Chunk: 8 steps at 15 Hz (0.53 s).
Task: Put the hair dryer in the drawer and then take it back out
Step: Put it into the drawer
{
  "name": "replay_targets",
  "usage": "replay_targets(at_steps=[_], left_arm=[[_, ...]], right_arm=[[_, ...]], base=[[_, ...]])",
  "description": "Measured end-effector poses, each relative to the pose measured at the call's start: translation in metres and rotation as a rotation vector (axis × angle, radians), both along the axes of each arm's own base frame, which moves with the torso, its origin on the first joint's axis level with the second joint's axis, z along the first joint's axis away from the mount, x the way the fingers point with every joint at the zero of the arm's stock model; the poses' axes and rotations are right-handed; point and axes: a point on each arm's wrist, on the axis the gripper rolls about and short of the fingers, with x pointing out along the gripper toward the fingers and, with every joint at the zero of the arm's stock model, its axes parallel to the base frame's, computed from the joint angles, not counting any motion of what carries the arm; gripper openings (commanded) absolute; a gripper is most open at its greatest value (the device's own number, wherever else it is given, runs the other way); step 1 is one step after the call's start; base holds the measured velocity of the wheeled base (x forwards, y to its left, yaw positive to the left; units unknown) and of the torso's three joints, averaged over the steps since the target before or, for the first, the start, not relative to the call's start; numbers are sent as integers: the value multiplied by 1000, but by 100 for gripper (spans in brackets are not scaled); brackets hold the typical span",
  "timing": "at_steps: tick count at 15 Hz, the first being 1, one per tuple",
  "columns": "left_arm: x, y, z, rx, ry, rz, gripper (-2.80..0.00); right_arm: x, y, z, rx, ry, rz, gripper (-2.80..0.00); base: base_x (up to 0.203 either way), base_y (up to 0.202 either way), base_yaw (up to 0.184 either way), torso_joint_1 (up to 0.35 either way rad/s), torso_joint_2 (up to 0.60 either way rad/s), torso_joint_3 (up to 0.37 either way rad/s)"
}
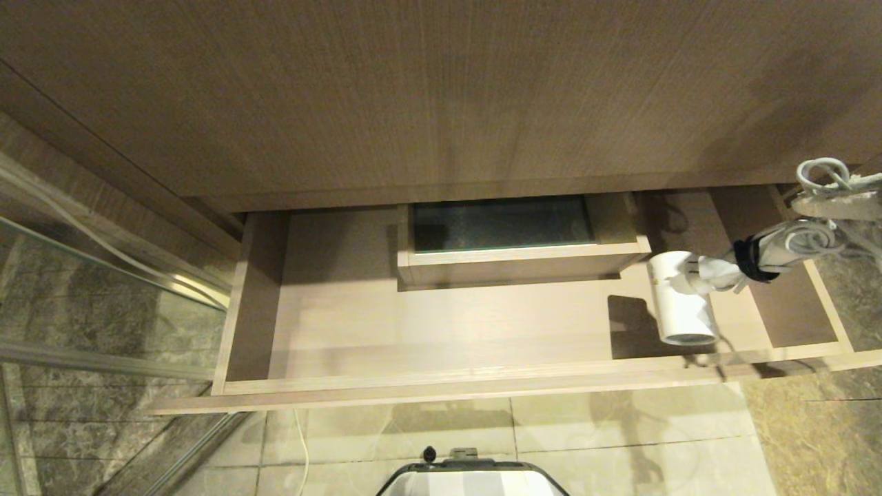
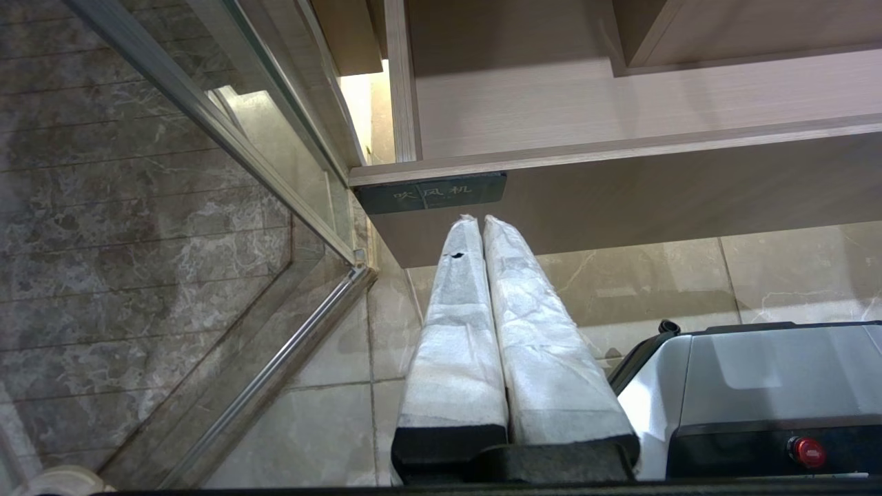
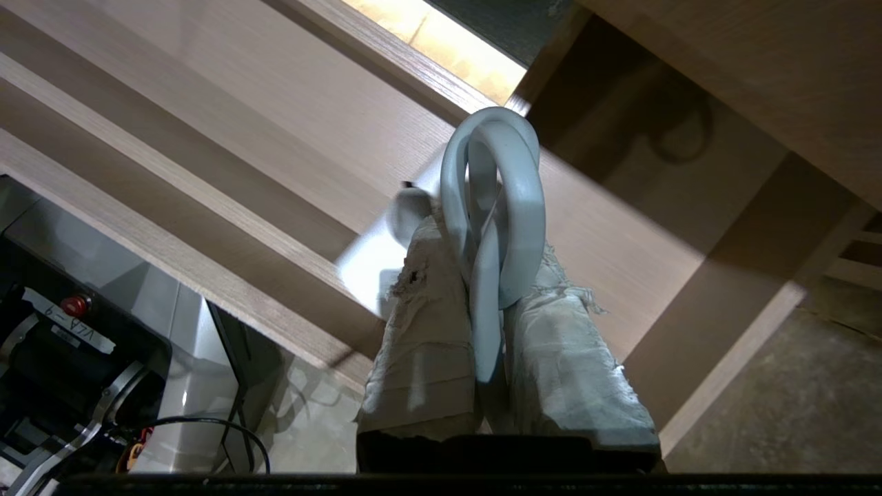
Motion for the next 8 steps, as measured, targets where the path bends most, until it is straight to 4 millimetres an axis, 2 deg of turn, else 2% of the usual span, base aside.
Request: replay_targets(at_steps=[8], left_arm=[[0,0,0,0,0,0,-280]], right_arm=[[29,-5,-22,-14,81,21,-280]], base=[[0,0,0,0,0,0]])
